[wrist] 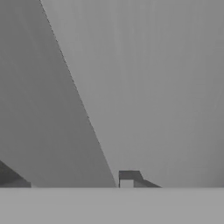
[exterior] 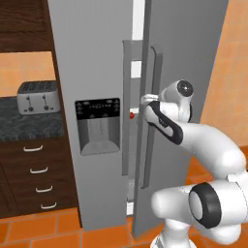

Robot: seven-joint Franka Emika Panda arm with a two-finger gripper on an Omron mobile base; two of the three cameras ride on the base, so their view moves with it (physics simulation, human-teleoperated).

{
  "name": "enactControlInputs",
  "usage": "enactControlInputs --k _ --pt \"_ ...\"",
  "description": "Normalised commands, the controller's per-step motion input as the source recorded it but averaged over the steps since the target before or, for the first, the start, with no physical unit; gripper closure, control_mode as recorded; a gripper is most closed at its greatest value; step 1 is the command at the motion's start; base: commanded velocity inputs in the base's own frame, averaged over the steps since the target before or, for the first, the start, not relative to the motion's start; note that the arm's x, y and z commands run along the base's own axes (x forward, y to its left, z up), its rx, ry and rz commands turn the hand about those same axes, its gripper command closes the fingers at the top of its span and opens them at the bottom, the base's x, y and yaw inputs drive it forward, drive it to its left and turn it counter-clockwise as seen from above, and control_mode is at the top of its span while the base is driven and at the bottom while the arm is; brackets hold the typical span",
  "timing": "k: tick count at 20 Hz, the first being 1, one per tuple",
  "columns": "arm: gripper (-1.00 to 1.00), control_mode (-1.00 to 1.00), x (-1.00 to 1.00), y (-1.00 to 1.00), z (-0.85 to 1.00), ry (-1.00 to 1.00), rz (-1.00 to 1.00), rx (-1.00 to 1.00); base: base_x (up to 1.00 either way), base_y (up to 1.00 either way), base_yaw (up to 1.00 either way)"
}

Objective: Take the strawberry from the fridge and place it on top of the pancake, located on the dining counter.

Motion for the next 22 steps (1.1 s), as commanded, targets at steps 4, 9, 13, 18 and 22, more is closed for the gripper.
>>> enactControlInputs --k 4,9,13,18,22 --pt "1.0 -1.0 -0.86 -1.0 0.0 0.0 0.05 0.07 0.0 0.0 0.0" --pt "1.0 -1.0 -0.79 -1.0 0.0 0.0 0.03 0.05 0.0 0.0 0.0" --pt "1.0 -1.0 -0.55 -1.0 -0.08 -0.04 0.01 0.08 0.0 0.0 0.0" --pt "1.0 -1.0 -0.5 -1.0 -0.15 -0.07 0.01 0.1 0.0 0.0 0.0" --pt "1.0 -1.0 -0.46 -1.0 -0.11 -0.02 0.0 0.11 0.0 0.0 0.0"
